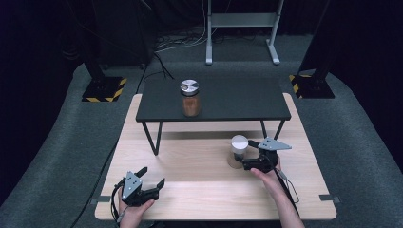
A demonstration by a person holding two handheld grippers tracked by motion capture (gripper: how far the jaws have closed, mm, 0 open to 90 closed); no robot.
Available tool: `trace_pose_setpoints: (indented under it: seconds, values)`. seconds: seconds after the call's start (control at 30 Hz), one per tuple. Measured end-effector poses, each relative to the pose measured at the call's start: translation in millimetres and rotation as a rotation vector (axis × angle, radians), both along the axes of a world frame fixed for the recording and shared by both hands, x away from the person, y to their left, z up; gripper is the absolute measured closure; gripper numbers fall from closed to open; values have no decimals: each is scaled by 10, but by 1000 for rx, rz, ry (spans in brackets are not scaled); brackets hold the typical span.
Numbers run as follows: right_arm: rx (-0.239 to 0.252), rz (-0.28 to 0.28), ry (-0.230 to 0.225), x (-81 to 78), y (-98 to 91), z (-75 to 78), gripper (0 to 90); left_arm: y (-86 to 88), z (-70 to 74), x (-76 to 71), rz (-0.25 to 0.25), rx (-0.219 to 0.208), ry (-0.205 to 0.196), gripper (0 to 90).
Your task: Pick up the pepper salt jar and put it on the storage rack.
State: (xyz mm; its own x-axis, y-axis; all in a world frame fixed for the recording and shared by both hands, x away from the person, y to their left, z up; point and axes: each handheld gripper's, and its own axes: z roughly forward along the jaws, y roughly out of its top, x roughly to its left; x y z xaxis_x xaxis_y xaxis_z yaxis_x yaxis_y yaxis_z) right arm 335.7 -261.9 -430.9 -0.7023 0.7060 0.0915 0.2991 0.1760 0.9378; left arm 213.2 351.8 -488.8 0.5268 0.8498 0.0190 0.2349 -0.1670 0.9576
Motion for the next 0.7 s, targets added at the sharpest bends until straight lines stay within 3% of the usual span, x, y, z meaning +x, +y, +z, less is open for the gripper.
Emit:
trace_pose_setpoints:
  seconds: [0.2, 0.3, 0.37, 0.53, 0.7]
  values:
    - [-13, 0, 2, 75, 99, 6, 148, 3, 1, 3, -1, -1, 1, 164]
    - [0, -7, 8, 89, 113, -5, 209, 3, 0, 2, -1, -1, 1, 164]
    - [-8, 8, 10, 116, 107, 0, 298, 2, 2, 3, 0, -1, 2, 164]
    - [-58, -1, -24, 62, 176, 51, 328, 7, 1, 6, -2, -3, 3, 164]
    - [-74, -2, -19, 32, 192, 89, 330, 6, 2, 6, -2, -3, 4, 164]
